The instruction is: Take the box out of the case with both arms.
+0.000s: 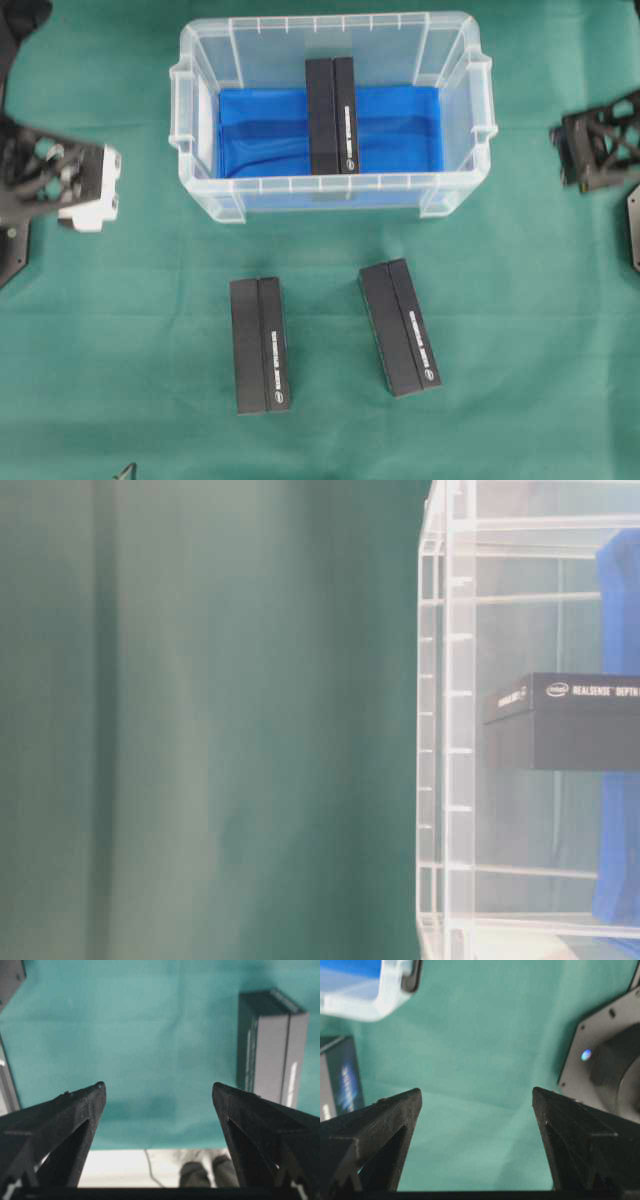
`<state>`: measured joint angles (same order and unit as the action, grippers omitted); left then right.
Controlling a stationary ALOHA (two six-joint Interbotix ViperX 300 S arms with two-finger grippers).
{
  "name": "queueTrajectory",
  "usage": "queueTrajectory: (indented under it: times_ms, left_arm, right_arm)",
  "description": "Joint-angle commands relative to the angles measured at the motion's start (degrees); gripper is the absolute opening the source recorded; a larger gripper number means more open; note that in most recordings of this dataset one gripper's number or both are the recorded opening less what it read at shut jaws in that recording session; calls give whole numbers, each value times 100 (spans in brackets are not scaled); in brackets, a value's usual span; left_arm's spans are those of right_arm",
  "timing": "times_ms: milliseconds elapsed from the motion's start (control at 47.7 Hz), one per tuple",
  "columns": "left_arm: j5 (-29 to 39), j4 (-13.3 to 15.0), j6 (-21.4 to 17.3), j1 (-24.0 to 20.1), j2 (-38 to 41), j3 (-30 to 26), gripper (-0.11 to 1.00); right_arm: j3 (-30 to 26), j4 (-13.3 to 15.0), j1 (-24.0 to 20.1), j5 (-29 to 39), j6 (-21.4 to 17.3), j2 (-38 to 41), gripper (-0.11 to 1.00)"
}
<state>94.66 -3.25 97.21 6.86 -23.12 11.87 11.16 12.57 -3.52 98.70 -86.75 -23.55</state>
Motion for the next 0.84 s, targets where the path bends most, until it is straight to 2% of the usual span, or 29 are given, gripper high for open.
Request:
queueTrajectory:
  times_ms: [0, 252, 419, 608, 818]
  left_arm:
    - [-9, -18, -211, -299, -62, -79, 83]
    - [-9, -18, -826, -932, -62, -79, 83]
    - [-9, -18, -1090, -1222, -62, -70, 83]
    - [-9, -18, -1362, -1494, -53, -53, 83]
    - [0, -9, -1450, -1582, -26, -44, 83]
  right_arm:
    - [-53, 9, 299, -79, 229, -79, 87]
    - [-53, -9, 1099, -246, 958, -79, 87]
    - [-53, -18, 1424, -308, 1248, -79, 87]
    - [-53, -26, 1688, -343, 1450, -79, 87]
    - [-53, -26, 1723, -343, 1485, -79, 87]
